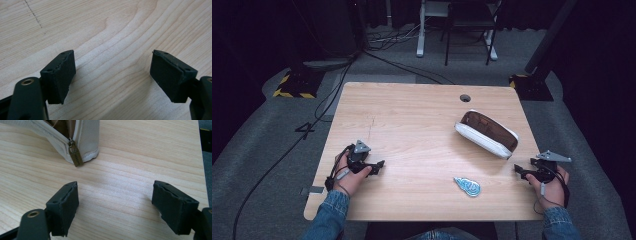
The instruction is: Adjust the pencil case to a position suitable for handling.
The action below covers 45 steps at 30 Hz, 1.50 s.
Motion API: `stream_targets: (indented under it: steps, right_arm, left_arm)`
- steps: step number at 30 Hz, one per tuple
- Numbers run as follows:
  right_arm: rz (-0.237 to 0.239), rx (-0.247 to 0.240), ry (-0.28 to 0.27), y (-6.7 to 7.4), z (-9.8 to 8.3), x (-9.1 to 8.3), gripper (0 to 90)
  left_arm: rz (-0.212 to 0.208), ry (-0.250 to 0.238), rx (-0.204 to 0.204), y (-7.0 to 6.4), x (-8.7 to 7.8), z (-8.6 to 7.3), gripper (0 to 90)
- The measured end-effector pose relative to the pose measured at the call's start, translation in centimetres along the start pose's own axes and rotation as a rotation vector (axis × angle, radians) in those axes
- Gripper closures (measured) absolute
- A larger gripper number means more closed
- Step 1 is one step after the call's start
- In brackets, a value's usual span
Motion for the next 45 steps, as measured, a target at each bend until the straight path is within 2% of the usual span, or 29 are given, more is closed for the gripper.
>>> stream_targets:
  steps: [8, 13, 16, 20, 30, 38, 39, 45]
  right_arm:
    - [0.005, 0.000, -0.006, -0.2, 0.0, -0.1, 24.9]
    - [0.035, 0.031, -0.021, -0.5, 0.0, -0.2, 27.8]
    - [0.049, 0.035, -0.023, -0.5, 0.0, -0.3, 28.6]
    - [0.051, 0.023, -0.028, -0.4, 0.3, -0.5, 28.7]
    - [0.068, 0.013, -0.070, -0.1, 1.9, -2.2, 30.1]
    - [0.096, 0.022, -0.117, -0.3, 3.7, -3.1, 31.1]
    - [0.094, 0.018, -0.122, -0.4, 4.0, -3.2, 31.1]
    - [0.094, -0.007, -0.148, -0.1, 6.0, -3.6, 31.2]
  left_arm:
    - [0.025, 0.008, -0.011, 0.4, -0.6, 0.0, 21.7]
    - [0.040, 0.003, -0.028, 0.8, -1.0, -0.3, 22.1]
    - [0.041, 0.007, -0.024, 0.9, -1.2, -0.4, 22.4]
    - [0.044, 0.008, -0.024, 0.8, -1.4, -0.5, 22.8]
    - [0.064, 0.031, -0.020, 1.1, -1.5, -1.2, 23.1]
    - [0.081, 0.035, -0.047, 1.5, -2.0, -2.2, 23.3]
    - [0.084, 0.035, -0.060, 1.6, -2.2, -2.5, 23.3]
    - [0.092, 0.039, -0.073, 2.0, -2.5, -3.3, 23.4]
Point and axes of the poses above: each handheld gripper's, and its own axes: x roughly forward along the jaws, z roughly out of its top, y roughly to its left, the point moved 6 cm from there along x, roughly forward along the jaws, and after that the axes turned 12 degrees about y, right-handed, at the moved point
